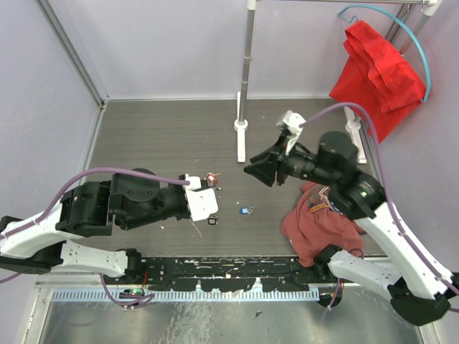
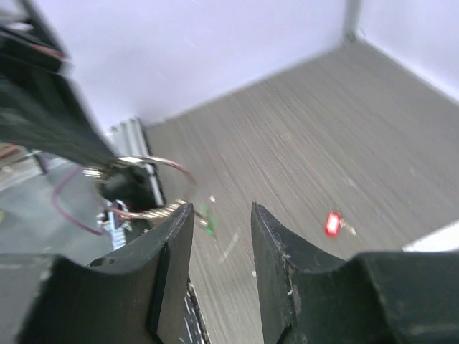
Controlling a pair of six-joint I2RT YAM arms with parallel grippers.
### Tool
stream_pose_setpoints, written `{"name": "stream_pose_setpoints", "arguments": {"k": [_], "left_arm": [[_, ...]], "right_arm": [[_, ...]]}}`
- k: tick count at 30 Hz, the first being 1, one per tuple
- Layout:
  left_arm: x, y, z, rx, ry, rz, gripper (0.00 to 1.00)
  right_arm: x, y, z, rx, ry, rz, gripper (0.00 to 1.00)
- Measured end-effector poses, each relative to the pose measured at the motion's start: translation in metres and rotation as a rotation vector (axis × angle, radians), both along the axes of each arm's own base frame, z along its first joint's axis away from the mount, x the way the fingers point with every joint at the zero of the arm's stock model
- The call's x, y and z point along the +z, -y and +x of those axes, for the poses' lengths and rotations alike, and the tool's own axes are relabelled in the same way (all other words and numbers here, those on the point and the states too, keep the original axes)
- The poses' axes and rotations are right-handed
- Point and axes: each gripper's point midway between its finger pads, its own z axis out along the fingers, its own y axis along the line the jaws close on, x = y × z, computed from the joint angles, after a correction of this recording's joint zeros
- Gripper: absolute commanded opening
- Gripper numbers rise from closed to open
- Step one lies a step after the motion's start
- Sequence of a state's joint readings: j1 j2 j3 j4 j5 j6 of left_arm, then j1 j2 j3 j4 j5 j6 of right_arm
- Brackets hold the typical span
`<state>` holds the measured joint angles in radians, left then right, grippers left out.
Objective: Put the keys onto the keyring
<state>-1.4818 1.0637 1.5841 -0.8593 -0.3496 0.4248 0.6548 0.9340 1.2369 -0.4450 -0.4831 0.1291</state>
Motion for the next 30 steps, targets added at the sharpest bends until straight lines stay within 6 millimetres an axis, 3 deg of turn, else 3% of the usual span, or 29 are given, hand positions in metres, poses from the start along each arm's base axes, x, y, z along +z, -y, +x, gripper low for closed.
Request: {"name": "stream_pose_setpoints", "arguments": {"k": [1,4,11,16,21,26,30], "left_arm": [[0.000,0.001,0.000,0.000,0.000,0.000,0.00],[-0.002,0.005,0.000,0.000,-0.001,0.007,0.00],[-0.008,0.011,0.000,-0.006,-0.008,0.027,0.00],[-0.010,0.014,-0.002,-0.017,-0.013,0.031,0.00],[-0.010,0.014,-0.002,-0.020,-0.014,0.032,0.00],[-0.010,0.014,-0.002,-0.019,-0.014,0.032,0.00],[-0.010,0.014,-0.002,-0.019,-0.014,0.032,0.00]], "right_arm": [[0.018,-0.001,-0.012,0.050,0.042,0.040,0.44],[0.044,-0.007,-0.038,0.165,0.106,0.096,0.44],[0.040,-0.037,-0.078,0.355,0.119,0.075,0.44],[0.024,-0.052,-0.078,0.375,0.104,0.024,0.41],[0.023,-0.050,-0.076,0.365,0.120,0.015,0.22],[0.023,-0.051,-0.077,0.372,0.124,0.015,0.16],[0.023,-0.051,-0.079,0.382,0.125,0.016,0.01]]}}
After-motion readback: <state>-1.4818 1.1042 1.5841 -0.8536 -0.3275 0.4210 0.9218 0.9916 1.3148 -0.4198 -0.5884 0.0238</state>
